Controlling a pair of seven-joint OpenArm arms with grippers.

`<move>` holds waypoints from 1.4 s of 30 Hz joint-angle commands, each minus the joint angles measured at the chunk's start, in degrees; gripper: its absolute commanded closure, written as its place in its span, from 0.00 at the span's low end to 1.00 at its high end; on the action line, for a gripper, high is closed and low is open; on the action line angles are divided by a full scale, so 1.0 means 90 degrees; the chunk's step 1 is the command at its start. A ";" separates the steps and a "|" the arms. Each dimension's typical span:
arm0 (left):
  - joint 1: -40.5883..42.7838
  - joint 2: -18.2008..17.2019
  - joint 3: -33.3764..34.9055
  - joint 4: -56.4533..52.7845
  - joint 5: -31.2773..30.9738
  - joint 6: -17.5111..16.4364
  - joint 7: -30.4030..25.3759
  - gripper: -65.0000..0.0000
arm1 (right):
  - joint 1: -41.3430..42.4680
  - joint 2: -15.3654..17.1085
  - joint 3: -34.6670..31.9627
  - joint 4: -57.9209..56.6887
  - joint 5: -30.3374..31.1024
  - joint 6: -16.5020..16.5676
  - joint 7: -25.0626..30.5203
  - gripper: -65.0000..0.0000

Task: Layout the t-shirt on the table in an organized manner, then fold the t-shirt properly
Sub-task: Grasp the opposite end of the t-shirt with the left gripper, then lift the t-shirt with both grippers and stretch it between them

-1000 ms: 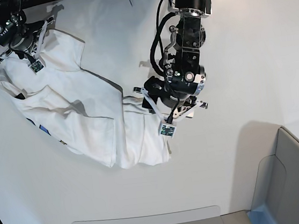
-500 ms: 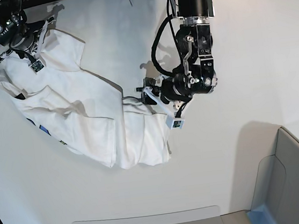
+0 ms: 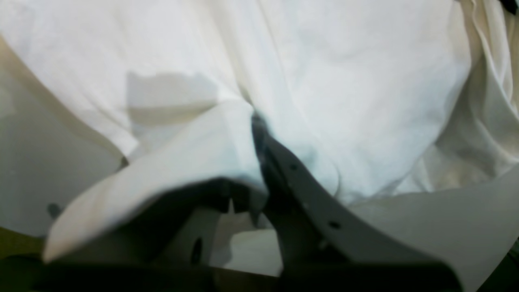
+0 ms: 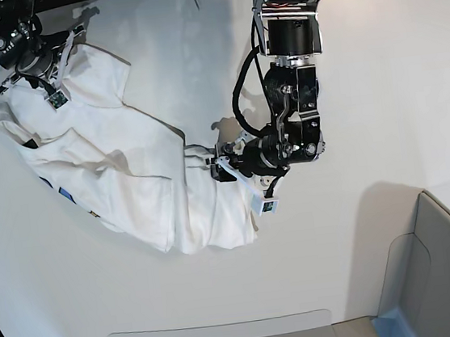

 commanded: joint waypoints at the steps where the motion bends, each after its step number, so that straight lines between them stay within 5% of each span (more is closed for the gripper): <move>1: -0.0088 0.0057 0.0032 0.0045 -0.0078 0.0019 -0.0025 0.45 | 0.0009 0.0080 0.0038 0.0097 -0.0001 -0.0030 0.0039 1.00; 6: -0.0078 0.0057 0.0032 0.0045 -0.0410 0.0019 -0.0123 0.52 | 0.0009 0.0070 0.0038 0.0097 -0.0001 -0.0030 0.0039 1.00; 13: -0.0146 0.0057 -0.0017 0.0045 -0.0391 0.0048 -0.0123 0.99 | 0.0058 0.0080 0.0058 0.0107 -0.0001 -0.0039 0.0039 1.00; 25: -0.0849 -0.0871 -0.1844 0.1354 -0.0401 0.0048 0.0951 0.99 | 0.1025 0.0070 0.0683 0.0107 -0.0001 -0.0030 0.0058 1.00; 36: -0.0566 -0.2482 -0.3006 0.2721 -0.0401 0.0048 0.1049 0.99 | 0.2529 0.0011 0.0898 0.0117 0.0038 -0.0030 0.0058 1.00; 42: -0.0322 -0.2795 -0.3162 0.2995 -0.0410 0.0039 0.1049 0.98 | 0.3525 -0.0291 0.1494 0.0029 0.0038 0.0000 0.0019 1.00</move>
